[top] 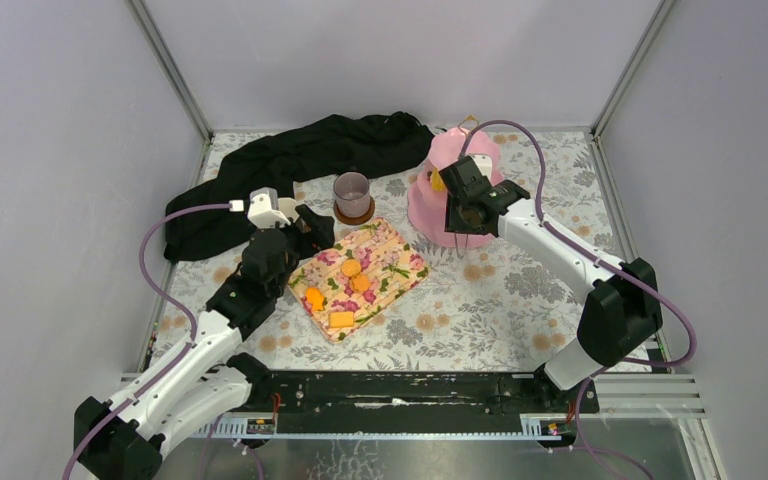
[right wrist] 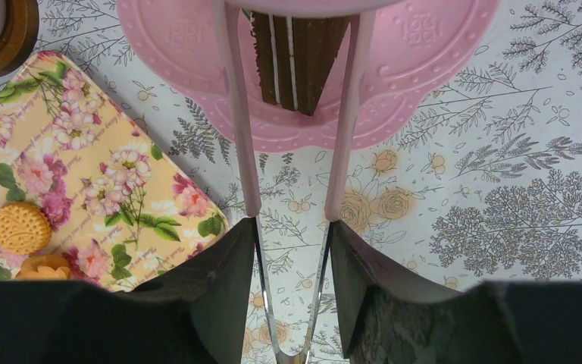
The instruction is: Serve the afternoon tea
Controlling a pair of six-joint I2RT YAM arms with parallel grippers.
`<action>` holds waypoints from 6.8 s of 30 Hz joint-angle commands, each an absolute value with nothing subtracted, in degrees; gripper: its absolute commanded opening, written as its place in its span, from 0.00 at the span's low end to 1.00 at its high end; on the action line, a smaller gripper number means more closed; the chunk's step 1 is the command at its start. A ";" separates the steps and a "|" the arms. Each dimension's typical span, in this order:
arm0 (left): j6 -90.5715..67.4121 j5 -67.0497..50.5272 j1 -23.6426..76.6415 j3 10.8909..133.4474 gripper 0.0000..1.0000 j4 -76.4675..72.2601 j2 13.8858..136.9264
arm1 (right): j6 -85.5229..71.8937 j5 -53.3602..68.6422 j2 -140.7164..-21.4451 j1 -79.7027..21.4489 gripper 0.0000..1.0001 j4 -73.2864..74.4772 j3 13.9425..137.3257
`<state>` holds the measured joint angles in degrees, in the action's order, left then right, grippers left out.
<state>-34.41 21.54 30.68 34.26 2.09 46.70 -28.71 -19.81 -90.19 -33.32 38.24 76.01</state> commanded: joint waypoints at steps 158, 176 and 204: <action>-34.89 21.97 29.10 34.19 0.92 -2.03 46.89 | -36.83 -18.33 -97.94 -69.88 0.28 28.80 73.61; -35.68 23.43 28.92 34.17 0.92 -1.06 46.41 | -34.96 -30.64 -90.52 -69.98 0.27 39.60 83.75; -35.60 22.67 28.64 34.45 0.93 -1.21 46.97 | -25.21 -31.88 -103.43 -45.69 0.26 52.33 117.44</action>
<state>-35.42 22.02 29.28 34.26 0.84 47.07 -26.74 -32.16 -101.30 -48.56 50.65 112.77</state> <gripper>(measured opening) 0.925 0.393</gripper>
